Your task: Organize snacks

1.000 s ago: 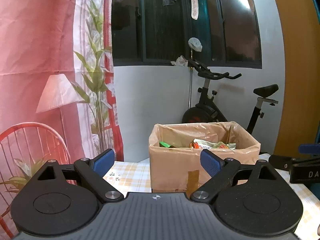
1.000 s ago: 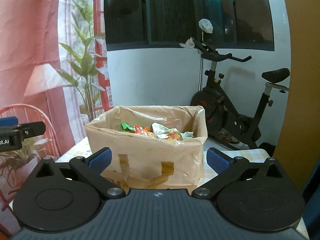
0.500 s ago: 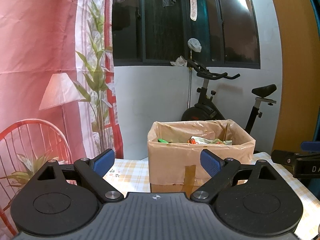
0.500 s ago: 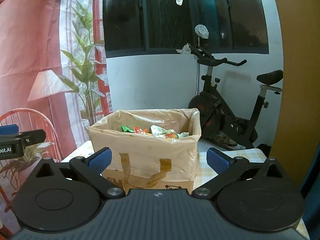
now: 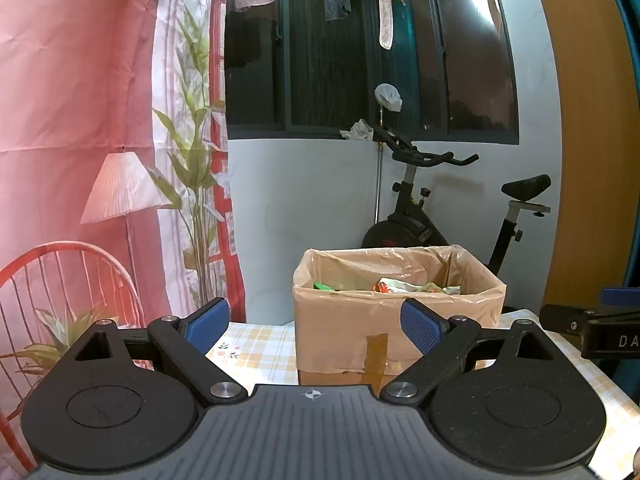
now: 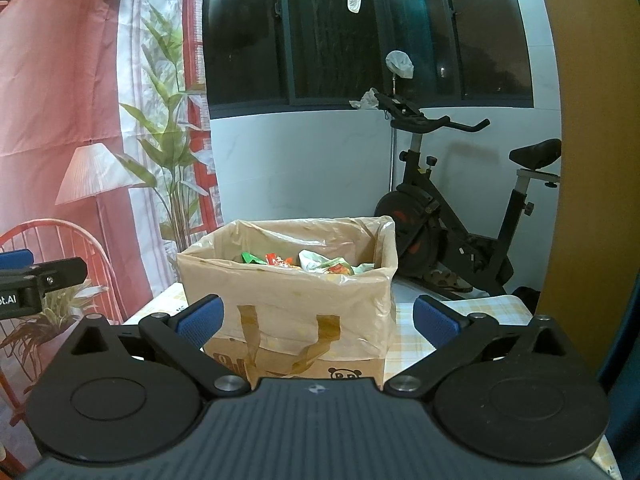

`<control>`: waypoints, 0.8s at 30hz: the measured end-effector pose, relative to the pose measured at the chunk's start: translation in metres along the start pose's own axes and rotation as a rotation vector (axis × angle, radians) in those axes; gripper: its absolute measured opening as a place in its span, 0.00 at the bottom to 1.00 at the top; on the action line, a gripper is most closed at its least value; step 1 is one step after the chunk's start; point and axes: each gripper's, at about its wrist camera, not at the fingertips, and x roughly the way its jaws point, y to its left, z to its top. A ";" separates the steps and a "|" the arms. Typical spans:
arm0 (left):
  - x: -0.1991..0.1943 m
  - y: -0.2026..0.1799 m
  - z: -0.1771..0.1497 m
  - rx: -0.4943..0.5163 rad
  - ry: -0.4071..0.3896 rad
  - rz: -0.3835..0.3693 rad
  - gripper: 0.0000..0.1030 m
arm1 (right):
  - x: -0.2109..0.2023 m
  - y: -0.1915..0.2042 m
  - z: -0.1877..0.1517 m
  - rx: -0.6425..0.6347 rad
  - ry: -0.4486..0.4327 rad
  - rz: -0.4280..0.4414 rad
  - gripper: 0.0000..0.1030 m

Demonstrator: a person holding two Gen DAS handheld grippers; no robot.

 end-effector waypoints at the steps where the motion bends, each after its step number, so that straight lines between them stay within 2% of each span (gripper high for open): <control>1: 0.000 0.000 -0.001 0.000 0.000 -0.002 0.91 | -0.001 -0.001 0.000 0.001 -0.001 -0.001 1.00; 24: -0.004 0.001 -0.002 -0.007 -0.016 -0.010 0.91 | -0.004 -0.003 0.001 0.004 -0.003 -0.007 1.00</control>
